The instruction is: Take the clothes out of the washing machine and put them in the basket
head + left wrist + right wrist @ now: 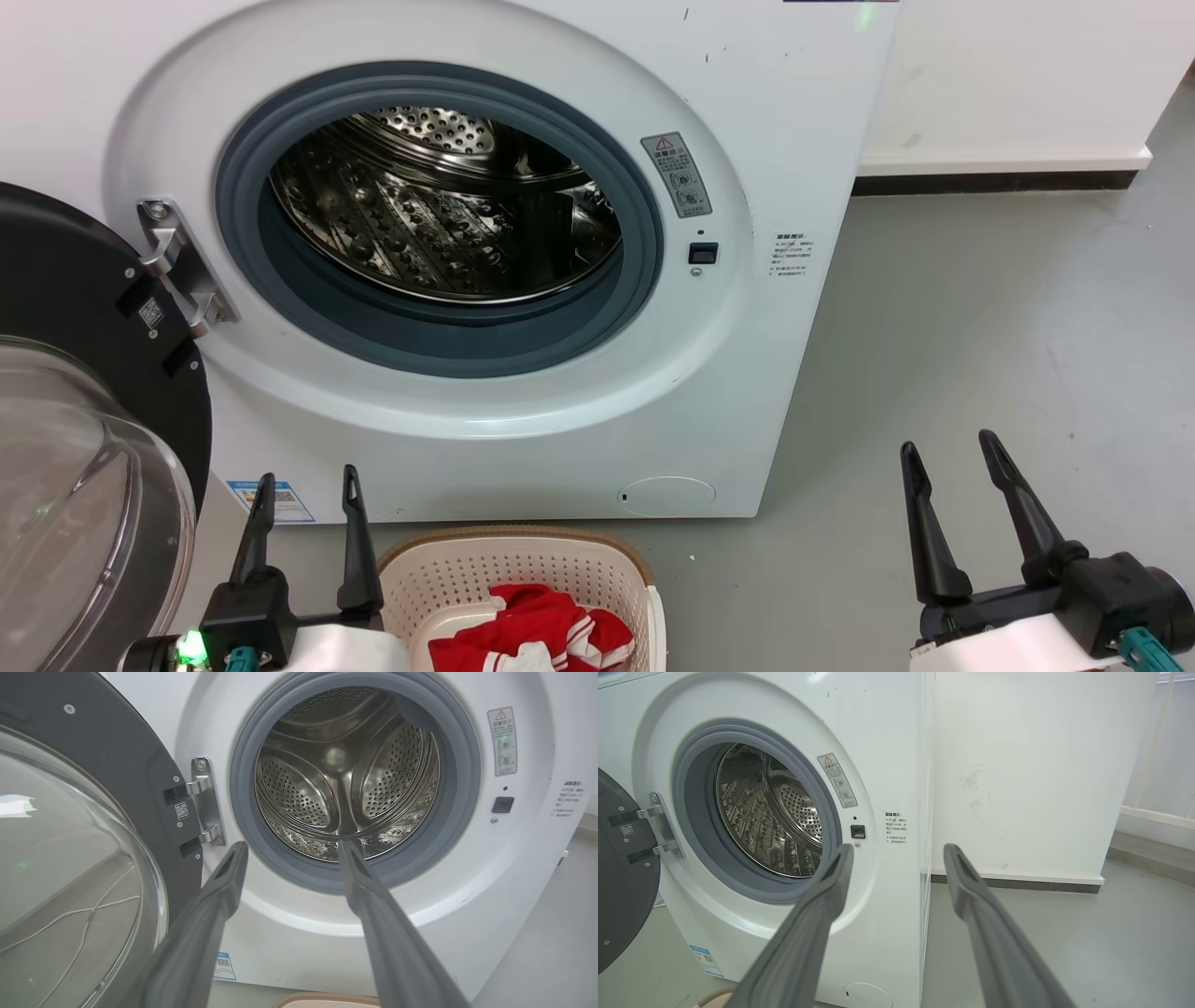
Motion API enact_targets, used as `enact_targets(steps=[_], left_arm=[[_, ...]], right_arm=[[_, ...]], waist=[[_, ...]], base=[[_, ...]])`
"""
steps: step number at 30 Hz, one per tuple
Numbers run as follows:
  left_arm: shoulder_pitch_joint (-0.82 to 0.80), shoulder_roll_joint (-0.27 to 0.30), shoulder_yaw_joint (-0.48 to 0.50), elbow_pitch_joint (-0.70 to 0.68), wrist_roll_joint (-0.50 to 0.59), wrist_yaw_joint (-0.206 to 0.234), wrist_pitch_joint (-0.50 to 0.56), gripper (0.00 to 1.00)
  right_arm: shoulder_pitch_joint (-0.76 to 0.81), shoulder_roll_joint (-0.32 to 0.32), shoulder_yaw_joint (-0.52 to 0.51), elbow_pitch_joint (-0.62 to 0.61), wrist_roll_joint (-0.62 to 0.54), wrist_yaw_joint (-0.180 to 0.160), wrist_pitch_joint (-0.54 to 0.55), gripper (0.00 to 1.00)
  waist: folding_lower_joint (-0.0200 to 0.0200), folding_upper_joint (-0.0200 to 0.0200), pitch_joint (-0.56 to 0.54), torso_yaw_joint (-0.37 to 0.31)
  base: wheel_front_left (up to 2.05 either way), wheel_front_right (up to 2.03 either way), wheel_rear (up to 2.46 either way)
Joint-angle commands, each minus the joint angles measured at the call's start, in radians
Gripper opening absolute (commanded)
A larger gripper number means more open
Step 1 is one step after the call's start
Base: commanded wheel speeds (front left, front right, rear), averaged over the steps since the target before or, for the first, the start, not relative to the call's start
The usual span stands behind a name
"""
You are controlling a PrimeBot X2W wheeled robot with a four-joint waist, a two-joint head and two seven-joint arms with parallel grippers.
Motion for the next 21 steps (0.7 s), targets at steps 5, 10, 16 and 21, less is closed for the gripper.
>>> enact_targets(steps=[5,10,16,21], left_arm=[[0.032,-0.013,0.007,-0.025,0.018,-0.016,-0.002,1.0],[0.053,-0.02,0.009,-0.024,0.02,-0.027,-0.002,1.0],[0.066,-0.025,0.015,-0.025,0.011,-0.029,-0.002,1.0],[0.068,-0.026,0.018,-0.028,0.008,-0.031,-0.002,1.0]], right_arm=[[0.025,0.002,-0.01,0.007,-0.002,-0.001,-0.002,1.0],[0.046,0.002,-0.013,0.009,0.005,-0.001,-0.002,1.0],[0.053,0.002,-0.01,0.011,0.01,-0.001,-0.002,1.0],[0.051,0.002,-0.009,0.011,0.014,-0.001,-0.002,1.0]], waist=[[0.0002,0.0,-0.019,0.009],[0.0002,0.0,-0.034,0.013],[0.0002,0.0,-0.041,0.015],[0.0002,0.0,-0.044,0.011]], base=[[0.0,0.0,0.0],[0.0,0.0,0.0],[0.0,0.0,0.0],[0.0,0.0,0.0]])
